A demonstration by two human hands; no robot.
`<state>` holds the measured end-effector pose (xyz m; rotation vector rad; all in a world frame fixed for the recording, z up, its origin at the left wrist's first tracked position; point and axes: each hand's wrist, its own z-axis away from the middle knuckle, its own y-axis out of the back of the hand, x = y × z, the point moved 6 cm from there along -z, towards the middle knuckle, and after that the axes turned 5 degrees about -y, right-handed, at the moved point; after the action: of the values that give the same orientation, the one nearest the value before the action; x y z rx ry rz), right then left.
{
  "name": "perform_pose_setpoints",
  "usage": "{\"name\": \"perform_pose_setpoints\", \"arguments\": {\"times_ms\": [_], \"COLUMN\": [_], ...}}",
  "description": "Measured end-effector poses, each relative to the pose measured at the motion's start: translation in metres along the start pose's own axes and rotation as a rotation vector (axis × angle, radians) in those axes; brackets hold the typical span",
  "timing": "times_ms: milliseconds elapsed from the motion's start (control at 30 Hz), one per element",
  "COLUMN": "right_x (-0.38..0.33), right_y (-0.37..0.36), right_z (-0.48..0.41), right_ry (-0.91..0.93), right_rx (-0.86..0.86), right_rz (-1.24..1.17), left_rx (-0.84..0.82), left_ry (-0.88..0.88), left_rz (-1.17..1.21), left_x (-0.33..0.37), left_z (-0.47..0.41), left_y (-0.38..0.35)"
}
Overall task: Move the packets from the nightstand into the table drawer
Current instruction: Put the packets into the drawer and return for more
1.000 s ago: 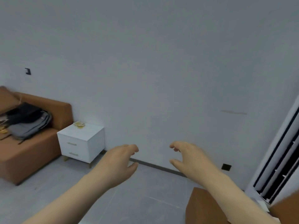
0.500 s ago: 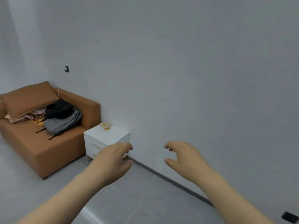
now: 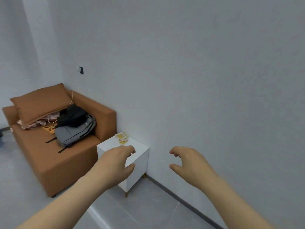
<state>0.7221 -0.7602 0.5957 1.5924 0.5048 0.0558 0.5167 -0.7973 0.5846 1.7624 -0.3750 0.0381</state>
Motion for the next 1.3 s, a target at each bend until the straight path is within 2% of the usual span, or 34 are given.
{"name": "perform_pose_setpoints", "arguments": {"times_ms": [300, 567, 967, 1300], "right_x": [-0.012, -0.034, -0.088, -0.060], "right_y": [-0.034, -0.083, -0.183, -0.263], "right_z": [-0.203, -0.348, -0.565, -0.705], "right_ry": [0.087, 0.111, -0.030, -0.193], "right_rx": [-0.031, -0.112, -0.201, -0.298], "right_rz": [-0.052, -0.052, -0.071, -0.073], "left_rx": [0.033, 0.007, -0.090, -0.193], "left_ry": [0.147, 0.195, 0.140, 0.108], "left_rz": [-0.038, -0.045, -0.015, 0.051], "left_x": [-0.127, -0.245, -0.451, -0.554], "left_z": [-0.133, -0.225, -0.385, -0.519], "left_y": [-0.012, -0.037, -0.069, -0.137]}}
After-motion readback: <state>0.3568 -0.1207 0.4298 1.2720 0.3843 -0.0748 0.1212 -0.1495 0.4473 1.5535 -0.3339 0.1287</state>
